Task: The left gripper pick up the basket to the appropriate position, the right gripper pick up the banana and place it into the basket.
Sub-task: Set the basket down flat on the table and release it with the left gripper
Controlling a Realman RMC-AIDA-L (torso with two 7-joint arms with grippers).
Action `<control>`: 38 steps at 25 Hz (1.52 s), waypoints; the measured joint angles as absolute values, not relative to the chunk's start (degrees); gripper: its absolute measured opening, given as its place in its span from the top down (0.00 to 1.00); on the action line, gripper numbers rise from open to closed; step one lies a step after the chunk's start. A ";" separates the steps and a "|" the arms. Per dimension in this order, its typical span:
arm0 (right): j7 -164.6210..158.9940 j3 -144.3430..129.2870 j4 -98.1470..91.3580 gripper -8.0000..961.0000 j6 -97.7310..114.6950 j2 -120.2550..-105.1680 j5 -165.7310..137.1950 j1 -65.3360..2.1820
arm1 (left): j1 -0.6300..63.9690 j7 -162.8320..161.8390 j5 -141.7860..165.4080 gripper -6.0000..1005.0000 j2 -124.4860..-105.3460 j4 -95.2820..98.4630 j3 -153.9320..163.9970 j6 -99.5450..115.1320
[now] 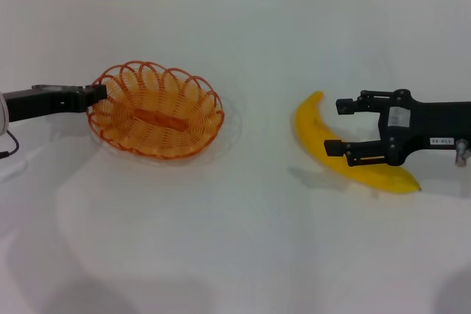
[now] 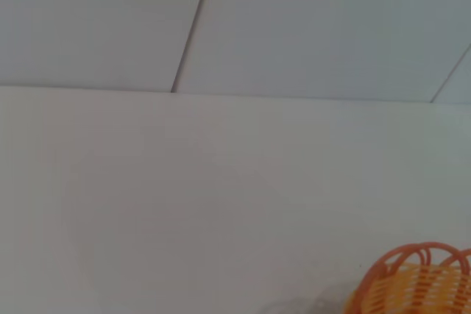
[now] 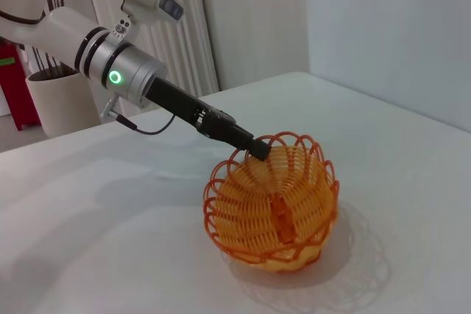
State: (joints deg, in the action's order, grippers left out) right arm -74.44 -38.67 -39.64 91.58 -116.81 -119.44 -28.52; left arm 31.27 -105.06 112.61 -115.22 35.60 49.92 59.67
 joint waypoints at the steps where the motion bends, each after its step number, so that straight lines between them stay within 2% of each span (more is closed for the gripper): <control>1: -74.44 -38.67 -39.64 0.13 91.58 -116.80 -119.46 -28.54 | 31.28 -105.05 112.61 0.93 -115.26 35.60 49.92 59.67; 29: -74.53 -39.42 -39.64 0.13 91.58 -116.89 -119.53 -28.70 | 31.39 -103.95 112.49 0.92 -115.17 34.23 49.94 60.20; 32: -74.55 -39.85 -39.64 0.13 91.58 -116.89 -119.53 -28.72 | 31.39 -103.59 112.42 0.74 -115.33 34.46 49.92 60.32; 38: -74.60 -40.01 -39.64 0.13 91.58 -116.89 -119.53 -28.61 | 31.36 -103.47 112.40 0.46 -115.48 34.91 50.07 60.38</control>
